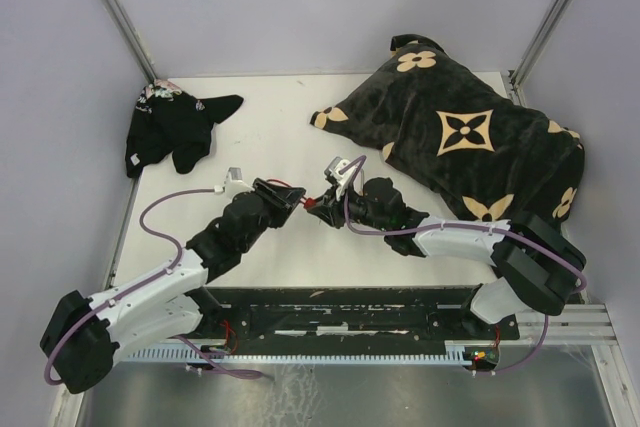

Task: Unlock with the key

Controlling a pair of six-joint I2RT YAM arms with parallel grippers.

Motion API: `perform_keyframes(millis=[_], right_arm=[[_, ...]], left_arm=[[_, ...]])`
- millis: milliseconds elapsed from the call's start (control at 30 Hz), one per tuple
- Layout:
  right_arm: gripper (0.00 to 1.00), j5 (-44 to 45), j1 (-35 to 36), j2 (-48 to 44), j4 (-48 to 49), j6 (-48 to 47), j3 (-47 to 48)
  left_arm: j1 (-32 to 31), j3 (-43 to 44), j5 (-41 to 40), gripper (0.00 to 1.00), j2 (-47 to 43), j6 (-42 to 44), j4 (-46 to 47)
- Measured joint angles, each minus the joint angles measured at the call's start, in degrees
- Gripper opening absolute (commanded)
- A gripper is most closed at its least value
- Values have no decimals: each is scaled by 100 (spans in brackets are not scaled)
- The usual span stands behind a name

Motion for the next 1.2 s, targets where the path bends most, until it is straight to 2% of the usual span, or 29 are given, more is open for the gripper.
perform_keyframes(millis=[367, 600, 900, 967, 1133, 1200], right_arm=[[2, -13, 26, -96, 0, 7, -70], [2, -11, 26, -140, 7, 24, -127], [2, -170, 37, -435, -286, 17, -313], [2, -175, 37, -463, -284, 20, -317], [2, -61, 37, -483, -319, 35, -319], [2, 52, 37, -483, -382, 83, -326]], left_arm=[[153, 101, 271, 25, 387, -4, 48], [352, 101, 584, 3, 468, -24, 166], [1290, 87, 896, 3, 122, -236, 278], [1405, 87, 979, 12, 46, -243, 271], [1563, 87, 1093, 54, -52, -236, 149], [1622, 90, 1102, 67, -138, -205, 20]])
